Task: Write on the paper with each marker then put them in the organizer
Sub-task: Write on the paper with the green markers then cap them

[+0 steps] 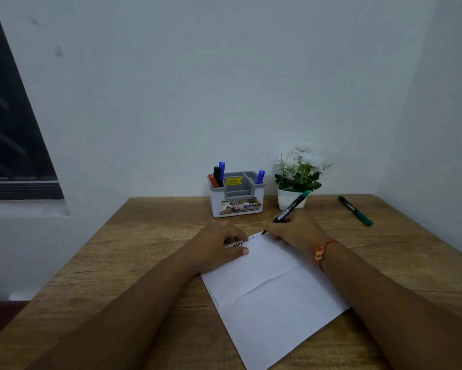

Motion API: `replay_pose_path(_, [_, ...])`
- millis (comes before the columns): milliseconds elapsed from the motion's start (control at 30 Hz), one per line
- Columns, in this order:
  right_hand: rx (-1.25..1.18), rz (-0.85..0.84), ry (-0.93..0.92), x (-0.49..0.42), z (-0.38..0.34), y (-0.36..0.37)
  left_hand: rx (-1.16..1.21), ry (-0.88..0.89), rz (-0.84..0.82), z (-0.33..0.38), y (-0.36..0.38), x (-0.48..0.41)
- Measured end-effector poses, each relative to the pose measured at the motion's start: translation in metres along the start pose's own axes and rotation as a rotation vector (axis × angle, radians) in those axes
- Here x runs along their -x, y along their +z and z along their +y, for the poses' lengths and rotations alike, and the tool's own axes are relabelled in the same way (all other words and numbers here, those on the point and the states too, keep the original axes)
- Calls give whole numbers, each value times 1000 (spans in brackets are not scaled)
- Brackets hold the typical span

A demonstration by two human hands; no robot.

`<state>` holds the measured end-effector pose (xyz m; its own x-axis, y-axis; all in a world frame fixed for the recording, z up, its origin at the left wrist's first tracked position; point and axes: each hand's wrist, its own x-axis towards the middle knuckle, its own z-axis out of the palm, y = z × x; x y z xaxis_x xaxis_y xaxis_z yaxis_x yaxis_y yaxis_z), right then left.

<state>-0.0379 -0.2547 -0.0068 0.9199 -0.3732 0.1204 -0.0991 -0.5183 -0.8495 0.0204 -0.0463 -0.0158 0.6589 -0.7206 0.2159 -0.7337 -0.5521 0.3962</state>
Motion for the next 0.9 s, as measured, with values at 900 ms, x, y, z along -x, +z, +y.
replay_pose_path(900, [44, 75, 41, -13, 11, 9, 80, 11, 28, -12, 8, -1])
